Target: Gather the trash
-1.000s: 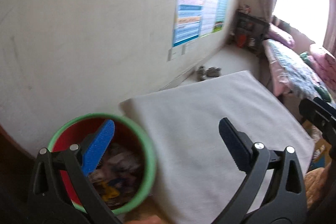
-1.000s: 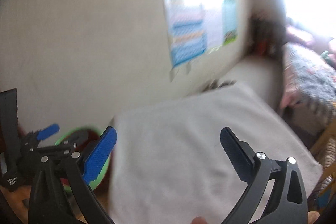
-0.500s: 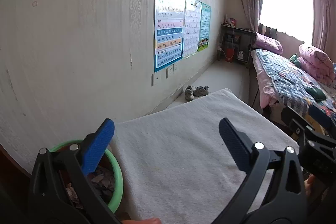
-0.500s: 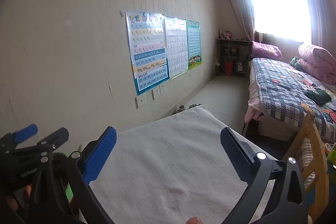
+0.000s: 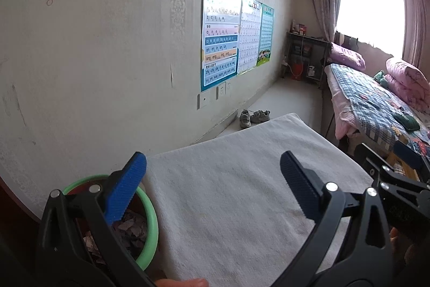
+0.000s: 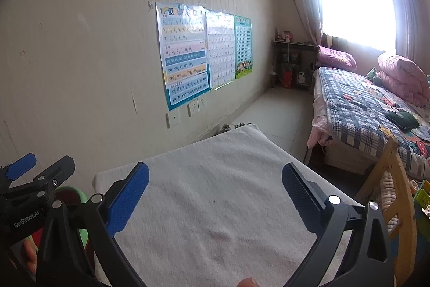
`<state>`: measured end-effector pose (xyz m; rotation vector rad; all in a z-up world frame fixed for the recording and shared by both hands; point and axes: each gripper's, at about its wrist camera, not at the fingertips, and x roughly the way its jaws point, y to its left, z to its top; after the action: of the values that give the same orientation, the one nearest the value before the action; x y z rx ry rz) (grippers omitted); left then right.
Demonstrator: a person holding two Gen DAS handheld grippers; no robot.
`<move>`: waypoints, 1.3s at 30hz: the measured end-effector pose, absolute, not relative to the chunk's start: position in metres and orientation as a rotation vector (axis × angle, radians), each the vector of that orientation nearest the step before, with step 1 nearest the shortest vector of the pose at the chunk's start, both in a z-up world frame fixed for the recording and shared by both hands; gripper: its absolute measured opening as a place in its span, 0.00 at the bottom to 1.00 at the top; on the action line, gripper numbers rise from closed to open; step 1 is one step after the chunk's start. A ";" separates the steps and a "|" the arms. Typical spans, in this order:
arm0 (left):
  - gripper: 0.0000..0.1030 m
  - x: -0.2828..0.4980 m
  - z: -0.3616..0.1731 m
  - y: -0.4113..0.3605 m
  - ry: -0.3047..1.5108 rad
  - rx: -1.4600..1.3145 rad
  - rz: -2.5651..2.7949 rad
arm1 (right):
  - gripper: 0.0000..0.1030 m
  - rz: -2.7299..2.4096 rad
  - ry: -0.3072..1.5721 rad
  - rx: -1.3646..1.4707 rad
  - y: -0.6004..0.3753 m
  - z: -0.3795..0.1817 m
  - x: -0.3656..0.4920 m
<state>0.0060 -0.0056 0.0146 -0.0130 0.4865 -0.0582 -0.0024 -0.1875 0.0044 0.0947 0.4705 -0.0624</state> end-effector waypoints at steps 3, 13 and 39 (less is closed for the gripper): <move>0.95 0.006 0.014 -0.005 0.488 -0.013 -0.057 | 0.93 -0.063 0.480 0.096 -0.188 0.003 -0.002; 0.95 0.005 0.013 -0.002 0.494 -0.017 -0.053 | 0.93 -0.056 0.499 0.093 -0.186 -0.001 -0.001; 0.95 0.009 0.005 -0.003 0.518 0.005 -0.063 | 0.93 -0.065 0.546 0.100 -0.185 -0.012 0.004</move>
<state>0.0088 -0.0034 0.0047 0.0045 0.5177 -0.0634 0.0036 -0.1848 -0.0121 0.0999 0.5458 -0.0651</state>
